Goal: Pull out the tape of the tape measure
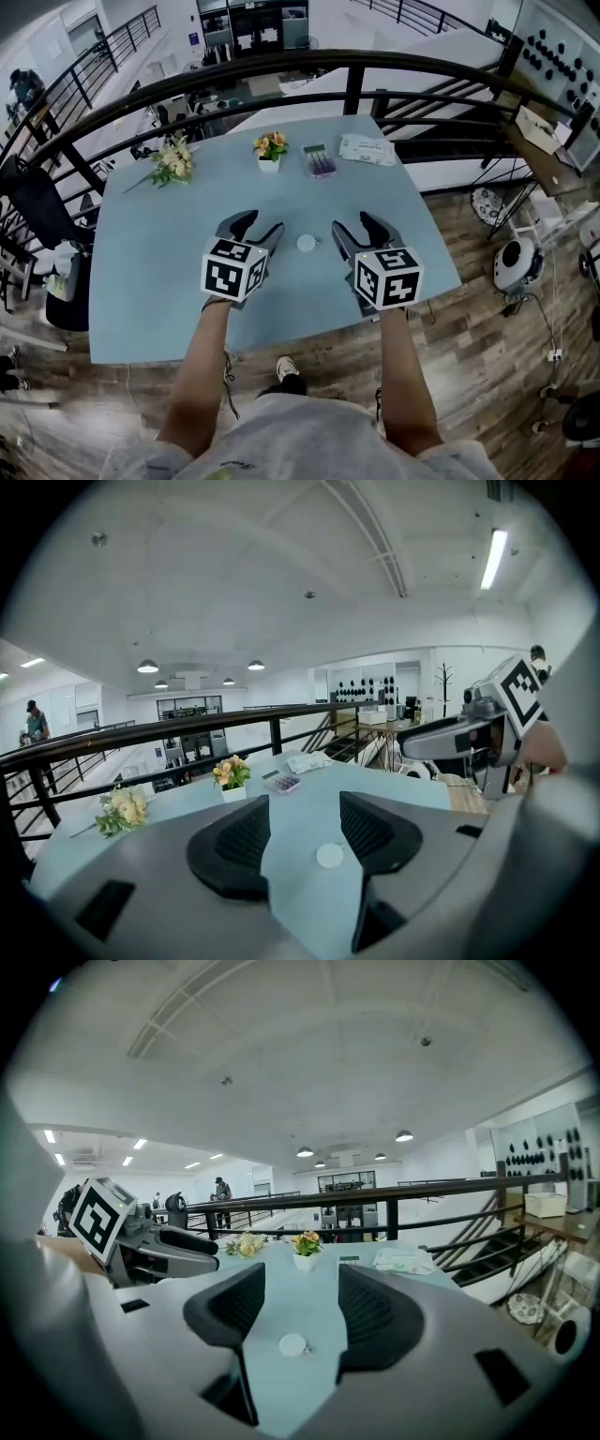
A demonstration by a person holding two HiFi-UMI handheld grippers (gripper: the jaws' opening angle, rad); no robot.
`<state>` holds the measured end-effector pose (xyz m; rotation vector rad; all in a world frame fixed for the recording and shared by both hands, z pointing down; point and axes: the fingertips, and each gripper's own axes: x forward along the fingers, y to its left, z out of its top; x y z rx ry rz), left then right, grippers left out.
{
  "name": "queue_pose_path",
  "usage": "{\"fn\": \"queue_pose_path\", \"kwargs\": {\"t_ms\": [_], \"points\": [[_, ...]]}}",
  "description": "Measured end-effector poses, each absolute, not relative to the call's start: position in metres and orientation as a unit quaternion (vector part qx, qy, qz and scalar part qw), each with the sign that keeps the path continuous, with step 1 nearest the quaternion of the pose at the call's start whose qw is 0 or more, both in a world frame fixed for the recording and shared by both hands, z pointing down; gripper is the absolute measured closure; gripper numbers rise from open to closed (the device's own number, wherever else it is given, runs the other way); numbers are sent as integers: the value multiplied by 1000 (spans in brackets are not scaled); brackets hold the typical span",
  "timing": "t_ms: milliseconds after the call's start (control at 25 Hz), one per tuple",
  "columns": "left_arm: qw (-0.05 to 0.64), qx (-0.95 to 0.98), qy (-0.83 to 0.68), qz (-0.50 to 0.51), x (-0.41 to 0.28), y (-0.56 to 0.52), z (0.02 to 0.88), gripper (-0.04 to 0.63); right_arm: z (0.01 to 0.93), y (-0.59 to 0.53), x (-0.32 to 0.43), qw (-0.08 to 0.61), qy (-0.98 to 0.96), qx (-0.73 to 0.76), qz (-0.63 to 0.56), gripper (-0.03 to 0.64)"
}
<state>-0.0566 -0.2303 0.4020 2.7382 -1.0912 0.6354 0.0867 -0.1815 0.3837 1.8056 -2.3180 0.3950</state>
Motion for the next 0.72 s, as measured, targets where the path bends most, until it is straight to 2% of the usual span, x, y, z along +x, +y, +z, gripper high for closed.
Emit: {"fn": "queue_pose_path", "kwargs": {"t_ms": [720], "points": [[76, 925, -324, 183, -68, -283, 410, 360, 386, -230, 68, 98, -752, 639, 129, 388]]}}
